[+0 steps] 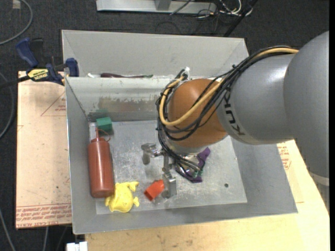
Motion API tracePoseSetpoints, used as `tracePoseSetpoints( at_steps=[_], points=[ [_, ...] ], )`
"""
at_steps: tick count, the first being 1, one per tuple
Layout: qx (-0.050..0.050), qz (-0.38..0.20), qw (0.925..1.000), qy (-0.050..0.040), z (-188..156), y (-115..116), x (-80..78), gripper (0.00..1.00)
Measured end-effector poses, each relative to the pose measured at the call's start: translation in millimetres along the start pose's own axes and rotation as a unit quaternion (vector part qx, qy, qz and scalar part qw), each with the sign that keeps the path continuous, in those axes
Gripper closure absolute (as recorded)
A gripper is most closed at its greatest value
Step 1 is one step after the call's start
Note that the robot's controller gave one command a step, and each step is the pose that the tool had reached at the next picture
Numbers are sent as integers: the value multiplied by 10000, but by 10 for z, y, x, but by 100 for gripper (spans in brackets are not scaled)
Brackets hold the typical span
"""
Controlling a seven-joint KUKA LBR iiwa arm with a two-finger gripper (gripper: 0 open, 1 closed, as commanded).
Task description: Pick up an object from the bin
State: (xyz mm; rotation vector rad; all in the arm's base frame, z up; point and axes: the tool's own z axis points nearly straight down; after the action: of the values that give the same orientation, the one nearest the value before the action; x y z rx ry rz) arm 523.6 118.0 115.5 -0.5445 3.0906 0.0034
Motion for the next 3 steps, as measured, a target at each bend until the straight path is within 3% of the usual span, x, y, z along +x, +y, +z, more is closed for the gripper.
tracePoseSetpoints(
  at_steps=[1, 2, 3],
  points=[
    [-13, -256, 9997, 32, 462, 39, 156, 0],
    [-6, -531, 9986, -6, 454, 60, 222, 100],
    [-7, -530, 9986, -6, 454, 60, 222, 100]
  ],
)
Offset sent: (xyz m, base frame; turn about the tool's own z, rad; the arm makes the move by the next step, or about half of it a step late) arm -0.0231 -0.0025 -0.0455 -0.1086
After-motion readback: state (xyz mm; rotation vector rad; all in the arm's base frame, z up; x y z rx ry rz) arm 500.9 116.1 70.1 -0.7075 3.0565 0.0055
